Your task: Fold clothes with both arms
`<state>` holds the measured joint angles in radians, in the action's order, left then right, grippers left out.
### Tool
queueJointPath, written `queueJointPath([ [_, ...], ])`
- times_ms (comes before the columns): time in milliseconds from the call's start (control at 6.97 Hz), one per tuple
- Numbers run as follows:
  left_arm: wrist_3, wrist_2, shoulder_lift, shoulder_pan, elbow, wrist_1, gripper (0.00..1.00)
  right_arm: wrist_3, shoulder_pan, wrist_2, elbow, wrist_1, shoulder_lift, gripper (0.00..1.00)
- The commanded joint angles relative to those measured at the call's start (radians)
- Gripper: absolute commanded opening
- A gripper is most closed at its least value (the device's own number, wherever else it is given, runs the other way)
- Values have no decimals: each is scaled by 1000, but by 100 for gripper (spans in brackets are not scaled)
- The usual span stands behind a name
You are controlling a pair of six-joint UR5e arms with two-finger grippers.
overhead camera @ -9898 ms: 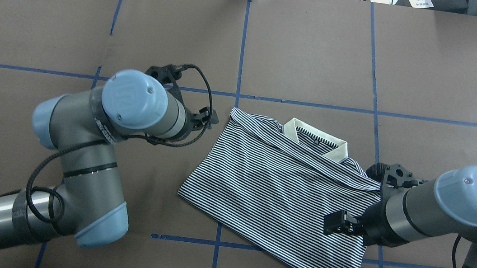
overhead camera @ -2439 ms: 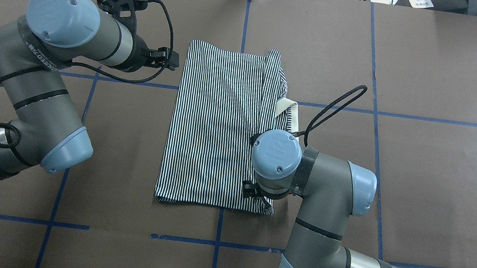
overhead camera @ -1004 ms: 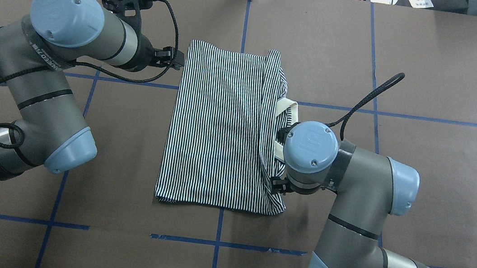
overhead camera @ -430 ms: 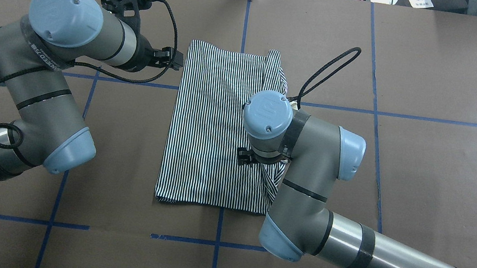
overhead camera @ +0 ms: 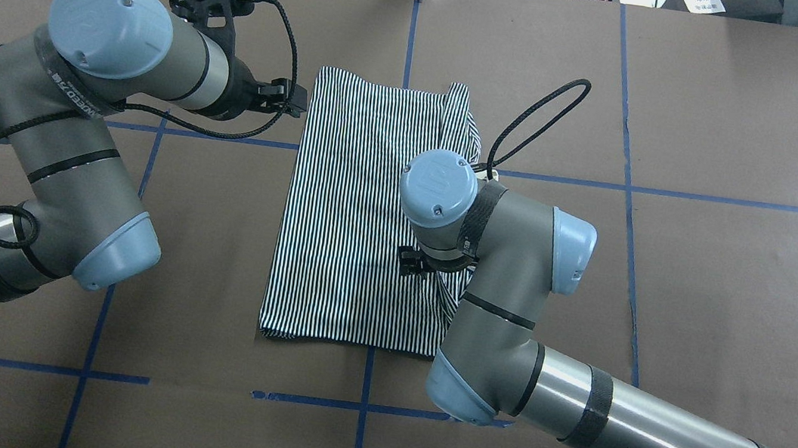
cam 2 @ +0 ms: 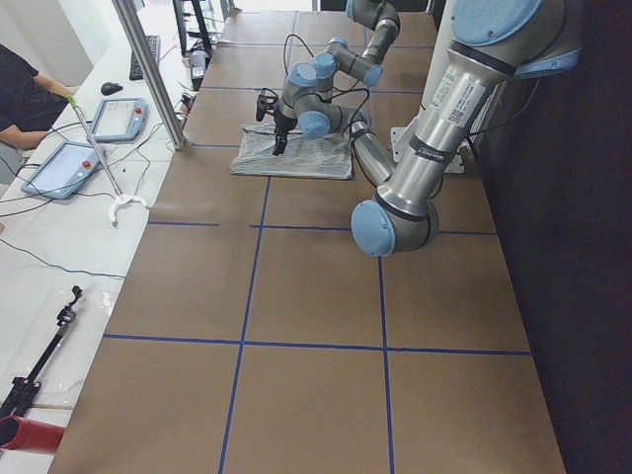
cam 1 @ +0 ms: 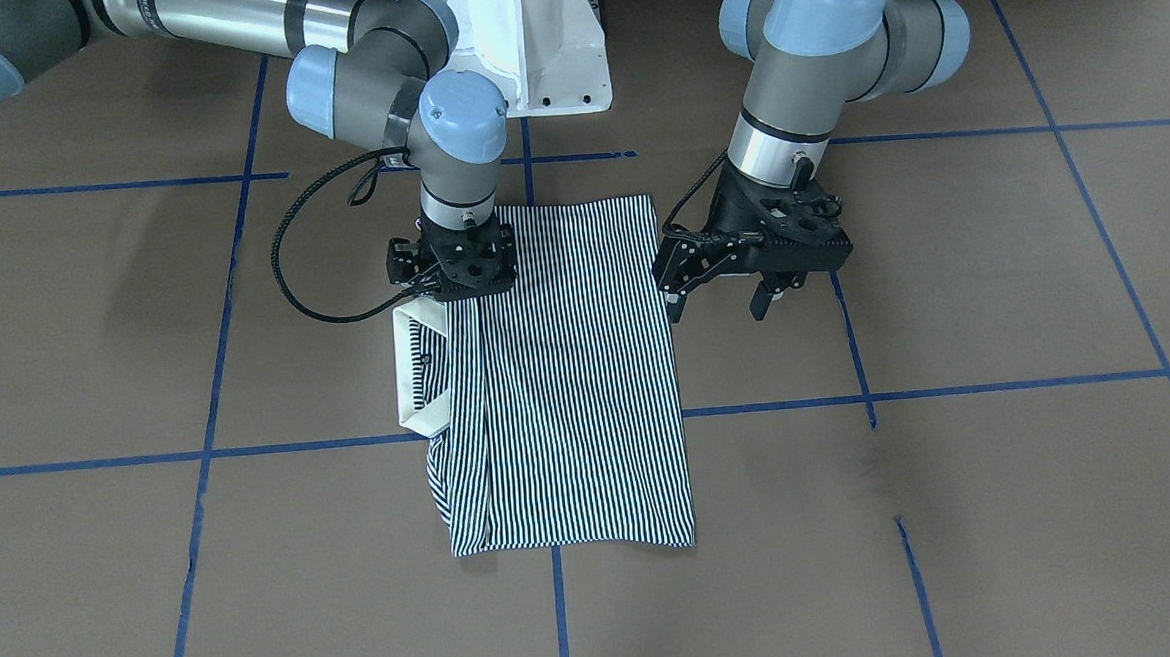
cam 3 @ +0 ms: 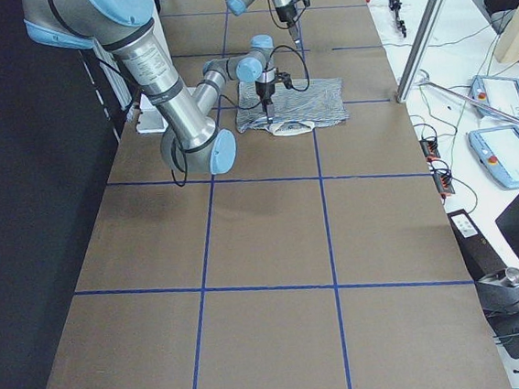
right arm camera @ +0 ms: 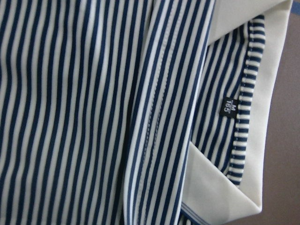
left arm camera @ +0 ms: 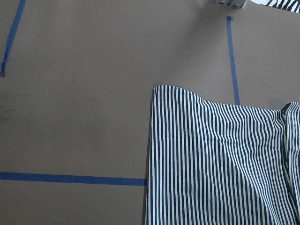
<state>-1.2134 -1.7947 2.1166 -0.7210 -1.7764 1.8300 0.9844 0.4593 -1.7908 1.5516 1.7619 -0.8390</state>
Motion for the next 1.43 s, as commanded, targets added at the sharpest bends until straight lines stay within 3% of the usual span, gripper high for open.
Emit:
queueJointPath([
  [0, 0, 0, -1, 0, 0, 0, 100, -4, -1, -2, -1, 31, -3, 100],
  [1004, 0, 0, 2, 0, -1, 2, 100, -15, 25, -7, 1, 57, -21, 100],
  [1291, 0, 0, 3, 0, -4, 0, 100, -38, 59, -12, 37, 77, -78, 100],
])
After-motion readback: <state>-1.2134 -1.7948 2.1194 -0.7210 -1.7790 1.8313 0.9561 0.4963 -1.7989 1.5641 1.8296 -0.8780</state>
